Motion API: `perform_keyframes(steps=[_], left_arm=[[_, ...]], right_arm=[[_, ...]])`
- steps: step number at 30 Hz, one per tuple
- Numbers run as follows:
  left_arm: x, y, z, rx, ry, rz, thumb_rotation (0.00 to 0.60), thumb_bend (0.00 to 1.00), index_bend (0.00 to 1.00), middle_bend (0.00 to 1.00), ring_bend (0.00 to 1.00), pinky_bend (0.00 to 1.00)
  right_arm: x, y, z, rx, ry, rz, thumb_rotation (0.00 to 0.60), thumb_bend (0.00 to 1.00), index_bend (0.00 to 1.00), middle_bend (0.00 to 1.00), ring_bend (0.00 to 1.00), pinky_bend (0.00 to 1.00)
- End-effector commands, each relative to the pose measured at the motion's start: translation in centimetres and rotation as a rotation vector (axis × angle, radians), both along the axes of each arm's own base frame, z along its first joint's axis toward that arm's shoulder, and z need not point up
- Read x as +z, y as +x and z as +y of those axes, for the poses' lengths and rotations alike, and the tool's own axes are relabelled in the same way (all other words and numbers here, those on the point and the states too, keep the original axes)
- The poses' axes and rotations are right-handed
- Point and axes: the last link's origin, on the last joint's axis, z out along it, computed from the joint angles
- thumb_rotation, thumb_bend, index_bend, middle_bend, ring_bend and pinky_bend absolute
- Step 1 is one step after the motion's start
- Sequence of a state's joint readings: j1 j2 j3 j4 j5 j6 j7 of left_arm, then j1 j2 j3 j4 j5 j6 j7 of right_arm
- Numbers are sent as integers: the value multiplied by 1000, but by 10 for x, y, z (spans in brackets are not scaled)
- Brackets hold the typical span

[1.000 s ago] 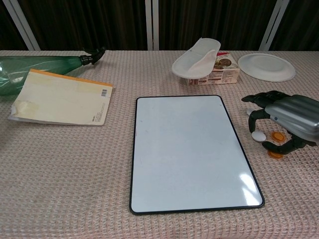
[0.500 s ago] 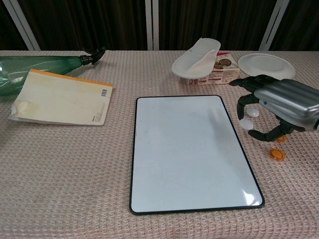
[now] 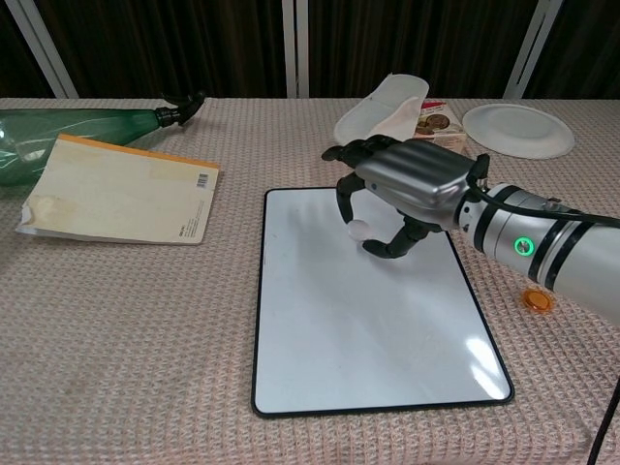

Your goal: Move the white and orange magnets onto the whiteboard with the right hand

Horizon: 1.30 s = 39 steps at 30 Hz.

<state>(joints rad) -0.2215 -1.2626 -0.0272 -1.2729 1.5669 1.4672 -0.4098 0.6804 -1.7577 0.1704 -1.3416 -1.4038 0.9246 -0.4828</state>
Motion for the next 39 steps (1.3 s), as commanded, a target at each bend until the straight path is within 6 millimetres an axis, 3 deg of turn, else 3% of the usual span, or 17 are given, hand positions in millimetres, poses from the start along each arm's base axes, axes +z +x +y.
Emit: perform_keyframes(steps=[1,6,13,22,28,39], left_arm=[[0,-1,1,2,0,-1,600,106,171,108,96,150],[0,-1,2,2,0,-1,600,106,171,109,95,150],[-2,1,2,-3,-4,-3,600,106,171,108,96,150],[1,1,-2,-11,7,9,600,106,171,108,96,150],[-2,2,-1,-9,-5,11,600,106,172,108,96,150],[-1,4,1,-9,-6,20,600,106,171,108,96,150]], right_arm=[[-6,4,-2,-4,13,23,600,321,435,0,0,0],[-1,4,-1,-16,14,17,600,294,224,0,0,0],[25,-10,1,-50,-38,-20,600,291,206,0,0,0],[83,-100,-8,-275,-193,19,600,292,240,0,0,0],[83,-130,-13,-350,-183,66,600,290,244,0,0,0],[66,-127,-11,-327,-159,56,600,290,340,0,0,0]])
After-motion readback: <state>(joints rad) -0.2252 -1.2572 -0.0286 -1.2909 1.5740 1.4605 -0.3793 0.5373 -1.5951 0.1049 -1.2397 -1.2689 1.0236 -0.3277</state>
